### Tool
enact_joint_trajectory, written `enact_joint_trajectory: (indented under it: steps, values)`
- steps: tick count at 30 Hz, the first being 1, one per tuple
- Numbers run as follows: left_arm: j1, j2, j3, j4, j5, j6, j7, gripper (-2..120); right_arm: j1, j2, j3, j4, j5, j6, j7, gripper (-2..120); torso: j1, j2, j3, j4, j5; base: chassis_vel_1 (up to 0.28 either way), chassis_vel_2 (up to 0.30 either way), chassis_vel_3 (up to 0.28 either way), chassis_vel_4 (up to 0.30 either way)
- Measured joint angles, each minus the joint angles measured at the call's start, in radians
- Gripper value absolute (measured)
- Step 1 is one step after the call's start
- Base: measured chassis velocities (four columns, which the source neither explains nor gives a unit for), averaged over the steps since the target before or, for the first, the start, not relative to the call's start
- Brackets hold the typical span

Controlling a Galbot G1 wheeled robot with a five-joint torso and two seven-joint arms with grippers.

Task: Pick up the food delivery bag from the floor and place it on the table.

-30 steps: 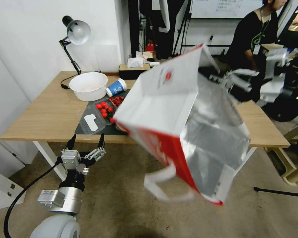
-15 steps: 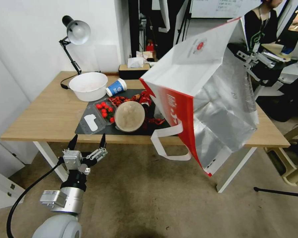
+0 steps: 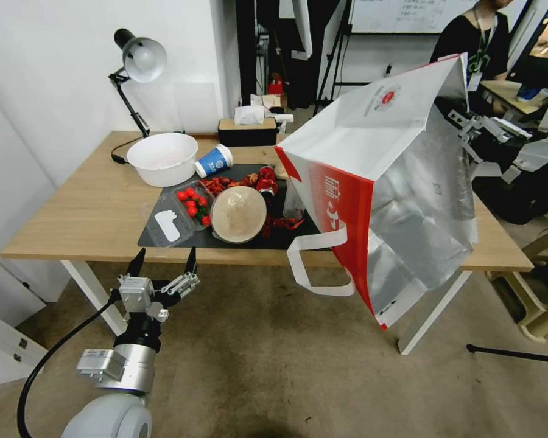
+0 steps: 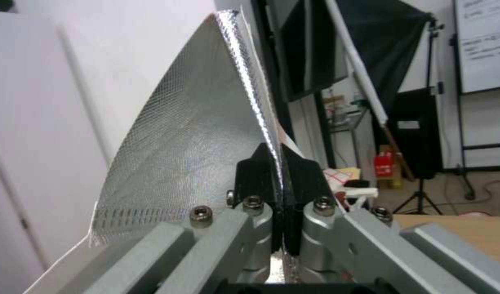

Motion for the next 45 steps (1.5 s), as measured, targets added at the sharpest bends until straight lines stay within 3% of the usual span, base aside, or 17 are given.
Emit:
enact_joint_trajectory:
  steps: [11,19,45]
  values:
    - [-0.009,0.005,0.001,0.016,0.000,0.002,0.003,100,-0.014,0.083,-0.010,0.006,-0.041,-0.016,0.103,0,0.000,0.000,0.000,0.0000,0.0000,0.000,0.000,0.000,0.000]
    - [-0.012,0.004,0.006,0.025,0.000,0.003,0.007,100,-0.010,0.114,-0.034,-0.001,-0.069,-0.078,0.303,0,0.000,0.000,0.000,0.0000,-0.0001,0.000,0.000,0.000,0.000]
    - [-0.006,-0.016,0.017,0.025,0.021,-0.001,0.019,100,0.047,0.088,-0.059,-0.144,-0.098,-0.115,0.345,0,0.000,0.000,0.000,0.0000,0.0000,0.000,0.000,0.000,0.000]
